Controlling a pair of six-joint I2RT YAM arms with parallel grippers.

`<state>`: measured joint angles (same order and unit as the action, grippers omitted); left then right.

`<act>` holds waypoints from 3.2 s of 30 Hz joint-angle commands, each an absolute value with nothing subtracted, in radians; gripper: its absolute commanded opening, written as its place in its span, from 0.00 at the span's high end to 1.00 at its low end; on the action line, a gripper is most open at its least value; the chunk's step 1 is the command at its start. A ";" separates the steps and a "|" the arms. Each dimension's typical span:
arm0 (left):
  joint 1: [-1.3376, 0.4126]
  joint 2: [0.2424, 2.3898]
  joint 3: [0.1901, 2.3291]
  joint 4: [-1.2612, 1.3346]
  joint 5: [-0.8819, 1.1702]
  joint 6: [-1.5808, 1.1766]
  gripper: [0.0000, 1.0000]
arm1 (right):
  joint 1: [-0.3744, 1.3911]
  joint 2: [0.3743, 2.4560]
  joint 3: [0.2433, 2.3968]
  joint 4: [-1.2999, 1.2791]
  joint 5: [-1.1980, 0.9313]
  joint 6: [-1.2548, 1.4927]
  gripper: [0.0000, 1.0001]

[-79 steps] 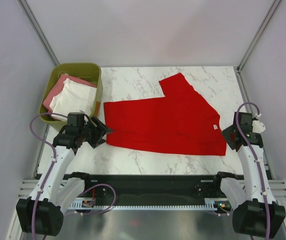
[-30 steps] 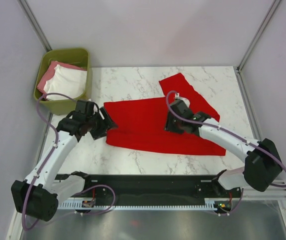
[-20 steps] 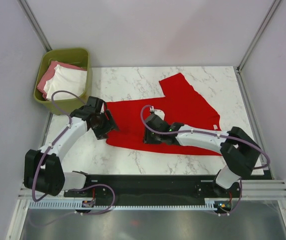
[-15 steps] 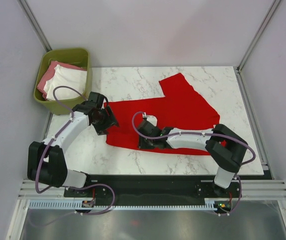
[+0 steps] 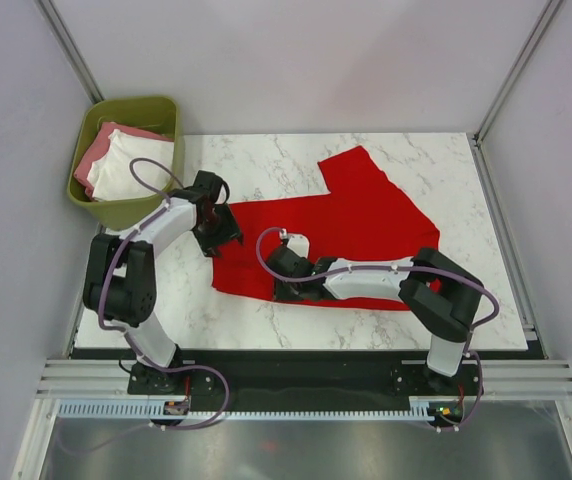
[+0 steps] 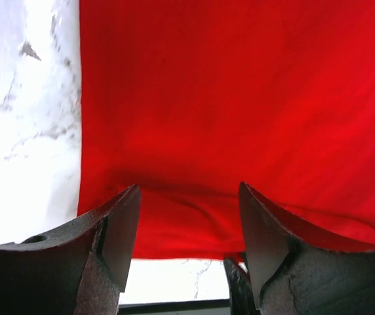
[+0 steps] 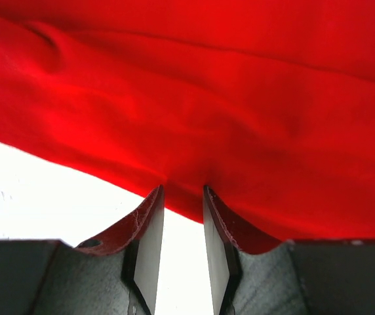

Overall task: Fold and stack the t-shirts
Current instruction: Fold the tshirt

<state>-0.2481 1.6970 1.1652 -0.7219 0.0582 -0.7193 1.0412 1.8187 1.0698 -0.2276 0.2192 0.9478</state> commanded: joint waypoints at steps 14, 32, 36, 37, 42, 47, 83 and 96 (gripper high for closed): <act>-0.261 1.873 1.302 -0.681 0.021 -0.667 0.33 | 1.170 1.638 0.925 -0.376 0.190 0.953 0.61; -0.262 2.034 1.437 -0.681 0.005 -0.647 0.36 | 0.927 1.532 1.080 -0.463 0.233 0.845 0.42; -0.262 2.092 1.523 -0.721 -0.024 -0.649 0.36 | 0.738 1.535 1.120 -0.468 0.230 0.792 0.41; -0.261 2.112 1.558 -0.730 -0.031 -0.647 0.36 | 0.670 1.542 1.132 -0.471 0.235 0.779 0.41; -0.222 2.103 1.609 -0.784 -0.026 -0.661 0.33 | 0.438 1.668 1.262 -0.459 0.184 0.759 0.41; -0.221 1.973 1.533 -0.782 -0.043 -0.654 0.24 | 0.316 1.831 1.490 -0.479 0.172 0.698 0.41; -0.109 2.355 2.017 -0.821 -0.051 -0.621 0.19 | 0.144 2.645 2.333 -0.664 0.178 0.384 0.42; -0.106 2.381 2.003 -0.818 -0.055 -0.600 0.49 | 0.144 2.634 2.348 -0.667 0.187 0.399 0.94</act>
<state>-0.1173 2.3470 1.9846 -0.8165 -0.0364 -0.6361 0.1551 2.5977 2.3287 -0.6071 0.2016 0.3809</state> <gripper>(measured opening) 0.540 0.090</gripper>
